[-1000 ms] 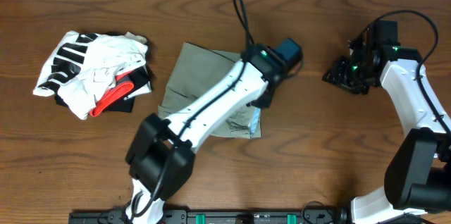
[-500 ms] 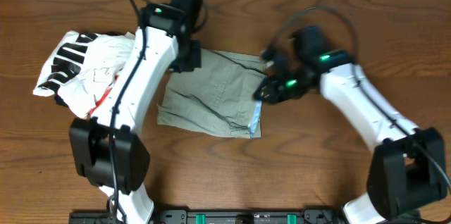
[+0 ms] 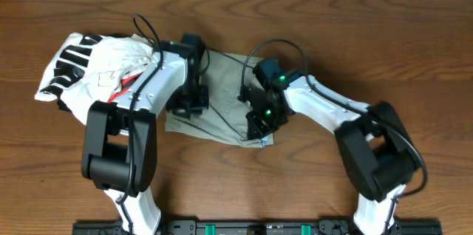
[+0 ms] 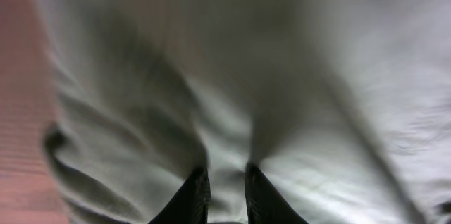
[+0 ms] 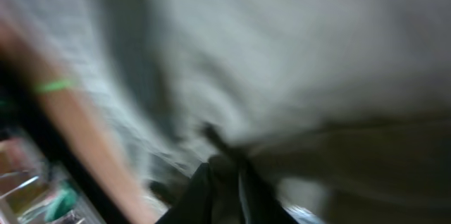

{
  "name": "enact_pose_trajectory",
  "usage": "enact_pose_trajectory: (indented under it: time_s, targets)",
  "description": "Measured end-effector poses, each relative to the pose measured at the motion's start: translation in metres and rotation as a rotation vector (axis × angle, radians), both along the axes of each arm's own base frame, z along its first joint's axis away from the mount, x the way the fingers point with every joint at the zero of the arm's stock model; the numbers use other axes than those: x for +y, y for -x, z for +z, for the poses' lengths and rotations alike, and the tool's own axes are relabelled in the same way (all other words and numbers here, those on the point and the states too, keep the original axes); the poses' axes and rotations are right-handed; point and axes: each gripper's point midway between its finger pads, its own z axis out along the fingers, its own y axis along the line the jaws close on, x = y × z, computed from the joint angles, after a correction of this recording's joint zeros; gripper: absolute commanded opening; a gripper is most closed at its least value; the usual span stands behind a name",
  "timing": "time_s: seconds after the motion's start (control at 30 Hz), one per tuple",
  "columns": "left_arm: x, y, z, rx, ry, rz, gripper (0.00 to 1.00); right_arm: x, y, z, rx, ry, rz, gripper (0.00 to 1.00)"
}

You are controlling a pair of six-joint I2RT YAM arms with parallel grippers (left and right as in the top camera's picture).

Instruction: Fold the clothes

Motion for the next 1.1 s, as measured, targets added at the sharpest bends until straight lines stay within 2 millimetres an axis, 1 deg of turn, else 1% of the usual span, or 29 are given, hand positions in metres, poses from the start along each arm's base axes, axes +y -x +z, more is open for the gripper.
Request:
enact_pose_trajectory:
  time_s: [0.03,0.07,0.2,0.37,0.4,0.43,0.5,0.57,0.63,0.67,0.73,0.77,0.8,0.87,0.97,1.0,1.07,1.1]
  targets:
    - [0.002,0.006,-0.004,0.017,-0.008,0.0,0.19,-0.006,0.001,-0.005,0.011,0.042,-0.016,0.09]
    - [0.006,0.014,-0.008,0.04,-0.018,0.001,0.15,-0.014,0.001,-0.01,0.025,0.086,-0.043,0.09]
    - [0.017,0.035,-0.016,0.111,-0.044,0.009,0.13,-0.036,-0.006,-0.009,0.021,0.197,-0.122,0.1]
    - [0.026,0.043,-0.014,0.147,-0.061,0.024,0.12,-0.076,-0.022,-0.006,-0.008,0.316,-0.22,0.13]
    - [0.028,0.044,-0.012,0.149,-0.064,0.026,0.13,-0.086,-0.027,-0.006,-0.018,0.342,-0.245,0.13]
    - [0.029,0.044,-0.01,0.147,-0.067,0.026,0.15,-0.093,-0.03,-0.005,-0.025,0.358,-0.258,0.13]
    - [0.031,0.043,-0.002,0.122,-0.068,0.016,0.33,-0.107,-0.037,-0.001,-0.048,0.385,-0.291,0.16]
    - [0.031,0.038,0.007,0.078,-0.065,0.013,0.49,-0.116,-0.044,0.008,-0.08,0.393,-0.319,0.22]
    - [0.03,0.028,0.021,-0.006,-0.05,0.014,0.61,-0.119,-0.051,0.022,-0.126,0.366,-0.339,0.36]
    - [0.03,0.022,0.029,-0.054,-0.044,0.02,0.65,-0.117,-0.057,0.032,-0.164,0.33,-0.338,0.4]
    - [0.028,0.012,0.041,-0.135,-0.027,0.033,0.67,-0.109,-0.067,0.051,-0.229,0.245,-0.332,0.4]
    - [0.028,0.007,0.046,-0.168,-0.02,0.044,0.68,-0.103,-0.071,0.059,-0.252,0.205,-0.329,0.38]
    - [0.028,0.004,0.05,-0.192,-0.015,0.056,0.69,-0.094,-0.074,0.068,-0.276,0.15,-0.319,0.34]
    - [0.03,-0.001,0.053,-0.215,-0.012,0.083,0.7,-0.078,-0.08,0.08,-0.314,0.058,-0.294,0.27]
    - [0.036,-0.003,0.051,-0.213,-0.016,0.12,0.68,-0.051,-0.088,0.088,-0.358,-0.044,-0.251,0.18]
    - [0.037,-0.003,0.051,-0.211,-0.017,0.132,0.67,-0.039,-0.089,0.089,-0.375,-0.079,-0.23,0.17]
    - [0.04,-0.003,0.051,-0.21,-0.019,0.146,0.67,-0.02,-0.093,0.087,-0.406,-0.12,-0.193,0.17]
    - [0.04,-0.002,0.051,-0.208,-0.019,0.15,0.67,-0.008,-0.096,0.085,-0.425,-0.144,-0.173,0.18]
